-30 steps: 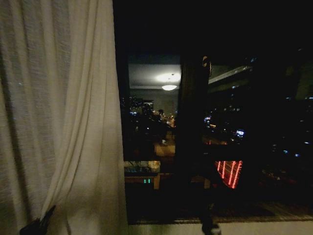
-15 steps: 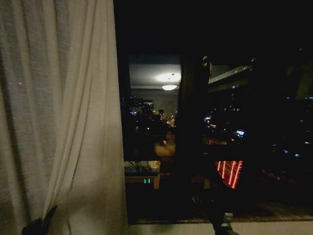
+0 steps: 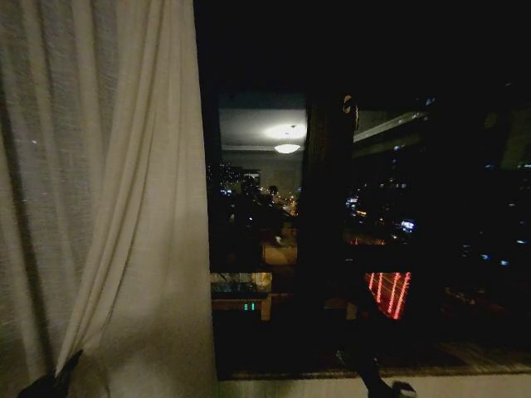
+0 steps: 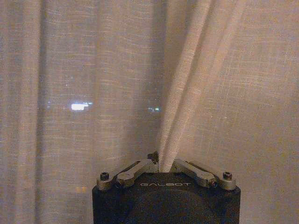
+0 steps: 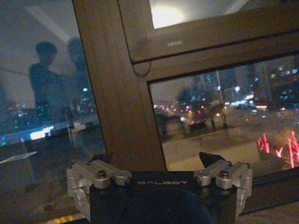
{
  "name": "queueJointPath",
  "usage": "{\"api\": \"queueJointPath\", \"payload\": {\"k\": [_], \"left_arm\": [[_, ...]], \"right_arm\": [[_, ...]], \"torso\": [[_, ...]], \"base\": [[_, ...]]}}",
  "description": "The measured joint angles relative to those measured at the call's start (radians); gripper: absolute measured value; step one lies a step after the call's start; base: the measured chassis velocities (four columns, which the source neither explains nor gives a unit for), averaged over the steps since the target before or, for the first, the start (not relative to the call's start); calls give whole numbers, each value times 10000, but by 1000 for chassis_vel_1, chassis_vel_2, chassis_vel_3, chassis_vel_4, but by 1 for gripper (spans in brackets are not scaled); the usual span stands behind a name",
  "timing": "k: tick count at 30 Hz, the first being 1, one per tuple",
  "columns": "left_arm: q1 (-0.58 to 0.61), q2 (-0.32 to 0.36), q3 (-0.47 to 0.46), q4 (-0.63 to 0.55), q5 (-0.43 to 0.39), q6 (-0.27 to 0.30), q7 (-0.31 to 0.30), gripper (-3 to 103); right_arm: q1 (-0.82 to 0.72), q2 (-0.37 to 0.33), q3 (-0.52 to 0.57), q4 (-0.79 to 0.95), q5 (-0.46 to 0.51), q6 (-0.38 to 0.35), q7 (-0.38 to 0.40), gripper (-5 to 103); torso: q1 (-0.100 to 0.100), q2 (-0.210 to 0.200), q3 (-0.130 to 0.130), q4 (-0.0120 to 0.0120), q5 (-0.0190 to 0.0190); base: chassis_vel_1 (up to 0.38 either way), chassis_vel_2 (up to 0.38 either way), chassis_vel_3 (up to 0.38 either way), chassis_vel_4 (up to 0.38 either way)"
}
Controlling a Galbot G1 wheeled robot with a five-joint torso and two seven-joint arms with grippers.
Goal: Open the curtains by pulling them apart, changing their state from closed to fully open.
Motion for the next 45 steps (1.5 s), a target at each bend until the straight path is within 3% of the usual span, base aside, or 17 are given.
{"api": "queueJointPath", "payload": {"k": [6,18,34,40,45], "left_arm": [[-31,-15,-182,130,-72,0,-5,0],[166,419,-933,911,-614,-114,121,0],[127,1303,-3102,4092,-1424,-915,-455,0],[-80,1243,-3018,3859,-1165,-754,-767,0],[-211,990,-2521,2873,-899,-703,-241,0]], "right_arm": [[-535,0,239,780,275,61,355,100],[-70,0,268,109,587,177,413,100],[426,0,-447,-181,221,347,190,100],[636,0,-721,-262,87,360,118,100],[720,-1,-831,-281,-52,361,89,100]], "torso": [[-1,2,0,0,-1],[0,2,0,0,0],[1,1,1,4,-2],[1,0,1,5,-4],[1,0,2,-2,-1]], "base": [[0,0,0,0],[0,0,0,0],[0,0,0,0],[0,0,0,0],[0,0,0,0]]}}
